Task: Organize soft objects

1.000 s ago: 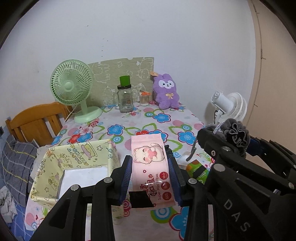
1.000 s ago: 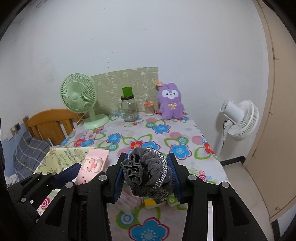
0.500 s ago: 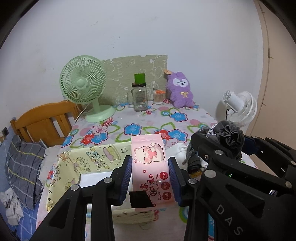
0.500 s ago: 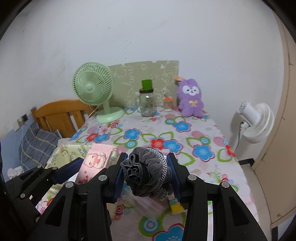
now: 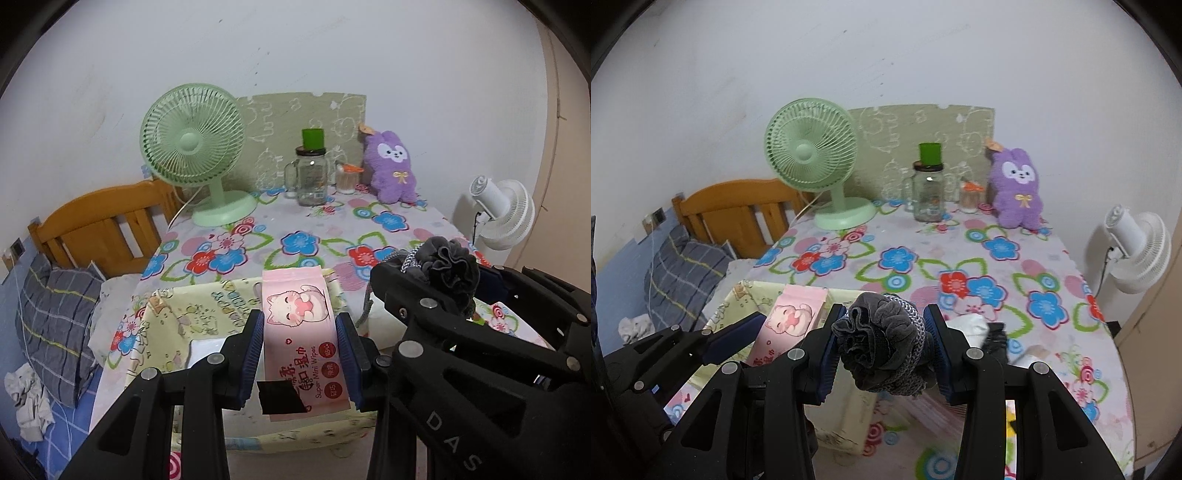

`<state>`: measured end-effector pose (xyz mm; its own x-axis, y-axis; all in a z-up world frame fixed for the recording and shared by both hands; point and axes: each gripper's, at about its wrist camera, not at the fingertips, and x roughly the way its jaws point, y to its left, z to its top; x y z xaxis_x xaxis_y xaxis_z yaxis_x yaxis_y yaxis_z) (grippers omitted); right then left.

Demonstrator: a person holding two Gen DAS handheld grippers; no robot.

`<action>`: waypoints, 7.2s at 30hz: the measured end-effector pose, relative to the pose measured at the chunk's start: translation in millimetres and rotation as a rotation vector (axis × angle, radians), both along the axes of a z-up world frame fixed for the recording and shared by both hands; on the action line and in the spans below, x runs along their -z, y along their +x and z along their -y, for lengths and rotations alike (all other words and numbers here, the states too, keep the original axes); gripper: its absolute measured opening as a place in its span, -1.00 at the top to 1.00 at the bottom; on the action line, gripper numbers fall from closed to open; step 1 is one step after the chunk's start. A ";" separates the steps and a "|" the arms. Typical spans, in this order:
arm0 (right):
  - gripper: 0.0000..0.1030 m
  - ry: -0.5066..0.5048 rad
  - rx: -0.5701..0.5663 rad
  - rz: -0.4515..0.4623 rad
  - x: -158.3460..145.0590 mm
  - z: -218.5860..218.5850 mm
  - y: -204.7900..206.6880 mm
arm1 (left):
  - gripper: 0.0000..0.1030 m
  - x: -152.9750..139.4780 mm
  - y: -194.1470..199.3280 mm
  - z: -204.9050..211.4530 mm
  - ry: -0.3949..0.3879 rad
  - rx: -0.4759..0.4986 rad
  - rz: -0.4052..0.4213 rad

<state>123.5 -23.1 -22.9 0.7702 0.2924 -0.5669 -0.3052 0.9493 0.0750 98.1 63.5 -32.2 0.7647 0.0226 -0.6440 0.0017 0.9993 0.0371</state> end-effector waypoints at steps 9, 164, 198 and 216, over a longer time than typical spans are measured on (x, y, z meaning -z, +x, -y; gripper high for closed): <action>0.10 -0.004 -0.071 -0.039 10.9 -30.0 18.6 | 0.22 11.0 12.0 -26.0 -0.009 -0.039 -0.042; -0.99 0.006 0.081 -0.110 116.8 156.2 -5.5 | -0.58 111.8 2.7 130.8 -0.012 0.014 -0.149; -0.38 0.036 0.207 -0.202 136.1 186.5 34.4 | 0.62 115.2 26.7 146.0 0.032 0.063 -0.167; 0.06 0.028 0.212 -0.169 118.9 176.3 9.1 | 0.92 106.5 9.4 138.4 -0.004 0.070 -0.166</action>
